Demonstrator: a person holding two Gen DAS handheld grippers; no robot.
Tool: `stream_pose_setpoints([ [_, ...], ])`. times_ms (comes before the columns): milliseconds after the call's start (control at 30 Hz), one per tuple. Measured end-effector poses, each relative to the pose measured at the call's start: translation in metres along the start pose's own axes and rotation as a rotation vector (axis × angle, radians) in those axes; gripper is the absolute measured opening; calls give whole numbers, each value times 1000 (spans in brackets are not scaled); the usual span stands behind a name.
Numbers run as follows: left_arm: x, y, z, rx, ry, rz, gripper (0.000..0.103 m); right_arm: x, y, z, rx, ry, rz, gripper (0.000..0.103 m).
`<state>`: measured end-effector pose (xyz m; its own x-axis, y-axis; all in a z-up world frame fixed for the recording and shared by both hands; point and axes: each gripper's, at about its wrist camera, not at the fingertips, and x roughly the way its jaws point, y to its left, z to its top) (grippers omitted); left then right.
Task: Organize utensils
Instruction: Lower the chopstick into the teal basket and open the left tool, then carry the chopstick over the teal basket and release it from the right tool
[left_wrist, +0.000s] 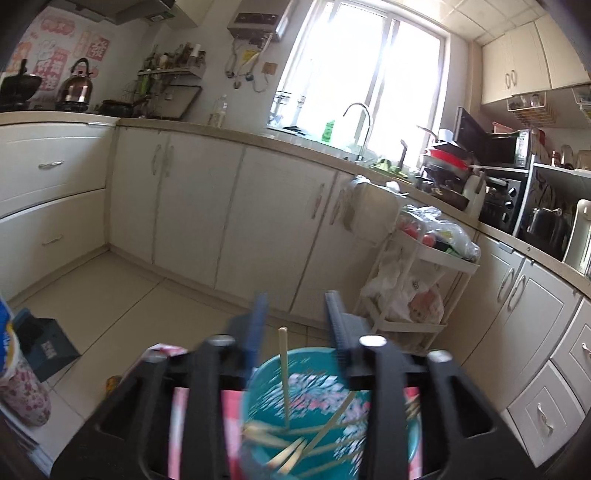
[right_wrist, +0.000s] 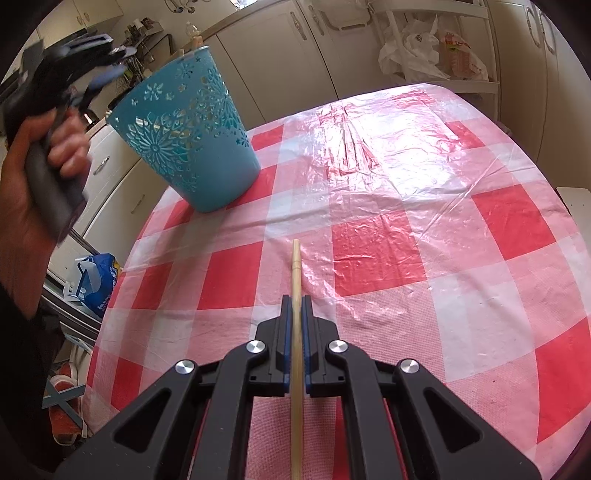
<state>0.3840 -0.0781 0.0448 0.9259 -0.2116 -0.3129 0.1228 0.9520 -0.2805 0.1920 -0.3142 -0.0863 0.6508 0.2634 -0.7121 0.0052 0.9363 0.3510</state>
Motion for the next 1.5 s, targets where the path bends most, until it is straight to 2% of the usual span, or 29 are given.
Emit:
stream_pose_setpoints([
  [133, -42, 28, -9, -33, -26, 28, 63, -8, -2, 0, 10, -39, 24, 6],
  [233, -77, 54, -32, -68, -31, 54, 77, -20, -1, 4, 18, -93, 64, 6],
  [333, -91, 72, -67, -72, 43, 68, 78, -33, 6, 8, 6, -152, 98, 6],
  [467, -87, 85, -110, -96, 189, 75, 78, -53, 20, 15, -9, -225, 140, 6],
  [600, -85, 81, -133, -64, 245, 66, 80, -70, 36, 30, -17, -291, 178, 6],
  [733, -78, 78, -152, -41, 297, 37, 85, -80, 58, 64, -47, -363, 208, 6],
  [767, -74, 78, -157, -48, 335, 27, 86, -82, 66, 79, -58, -388, 221, 6],
  [900, -72, 80, -159, -68, 340, -10, 89, -82, 104, 132, -130, -492, 239, 6],
  [1033, -67, 85, -160, -99, 354, -23, 90, -69, 140, 188, -172, -600, 208, 6],
  [1167, -66, 89, -161, -128, 352, -44, 90, -43, 162, 221, -194, -668, 139, 6],
  [1267, -67, 90, -160, -142, 348, -55, 91, -20, 168, 230, -211, -660, 88, 6],
  [1367, -67, 92, -160, -154, 344, -63, 91, 9, 168, 233, -227, -582, 37, 6],
  [1500, -68, 92, -160, -160, 342, -65, 92, 23, 160, 218, -238, -506, 27, 7],
])
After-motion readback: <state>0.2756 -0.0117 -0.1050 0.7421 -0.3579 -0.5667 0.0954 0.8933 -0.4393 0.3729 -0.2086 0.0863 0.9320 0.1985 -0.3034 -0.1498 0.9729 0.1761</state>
